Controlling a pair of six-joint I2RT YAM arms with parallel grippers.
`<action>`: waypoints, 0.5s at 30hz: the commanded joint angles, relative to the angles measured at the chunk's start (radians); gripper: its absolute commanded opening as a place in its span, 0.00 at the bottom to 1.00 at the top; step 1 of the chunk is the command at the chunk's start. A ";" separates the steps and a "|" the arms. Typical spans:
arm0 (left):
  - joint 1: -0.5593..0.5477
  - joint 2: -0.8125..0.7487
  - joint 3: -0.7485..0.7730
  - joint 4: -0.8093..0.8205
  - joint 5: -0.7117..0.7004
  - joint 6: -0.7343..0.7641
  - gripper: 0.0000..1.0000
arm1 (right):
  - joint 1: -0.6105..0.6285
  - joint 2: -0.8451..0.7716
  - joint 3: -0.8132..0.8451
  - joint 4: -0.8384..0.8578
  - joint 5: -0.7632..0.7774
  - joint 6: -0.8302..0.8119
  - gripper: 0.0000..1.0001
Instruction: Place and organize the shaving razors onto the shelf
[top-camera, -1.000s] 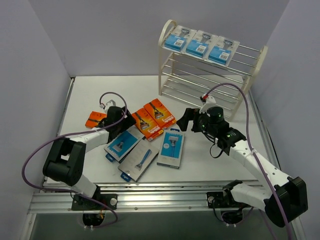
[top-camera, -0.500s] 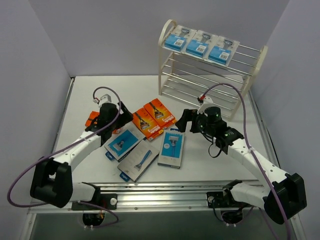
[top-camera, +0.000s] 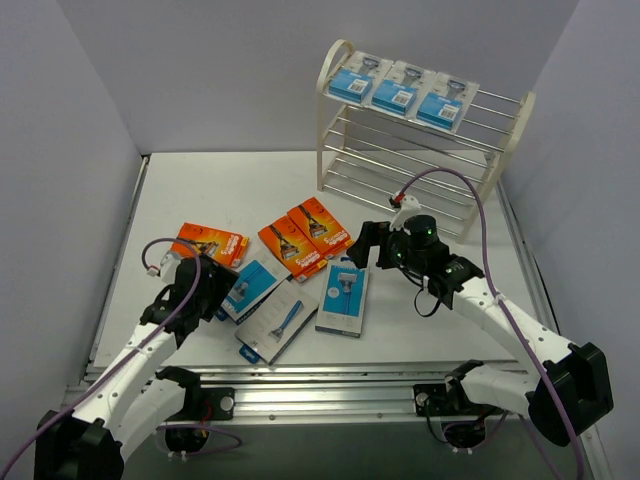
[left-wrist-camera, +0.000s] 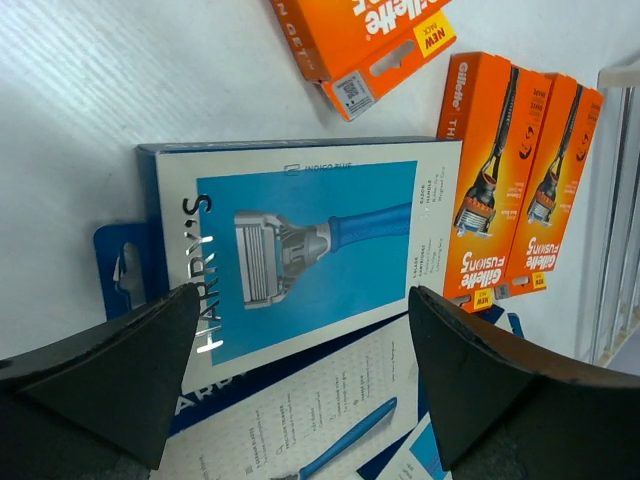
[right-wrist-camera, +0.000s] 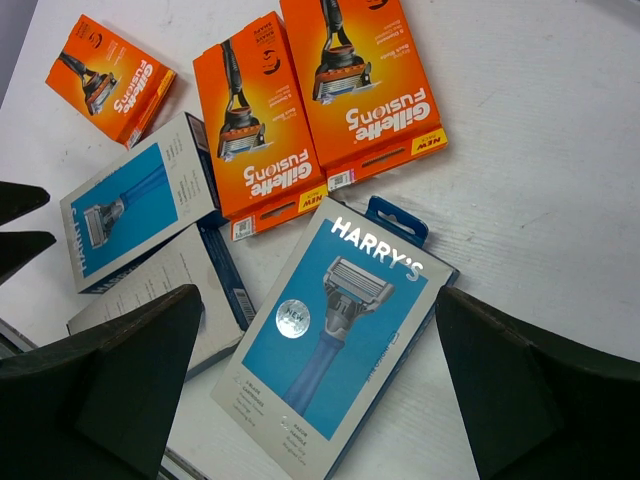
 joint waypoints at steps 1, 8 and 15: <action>-0.001 -0.056 -0.001 -0.107 -0.070 -0.122 0.94 | 0.011 -0.005 0.020 0.018 0.006 -0.007 0.98; -0.004 -0.124 -0.008 -0.242 -0.139 -0.171 0.95 | 0.014 0.000 0.018 0.018 0.009 -0.005 0.98; -0.004 -0.072 -0.044 -0.179 -0.123 -0.179 0.94 | 0.016 -0.003 0.020 0.018 0.011 -0.005 0.99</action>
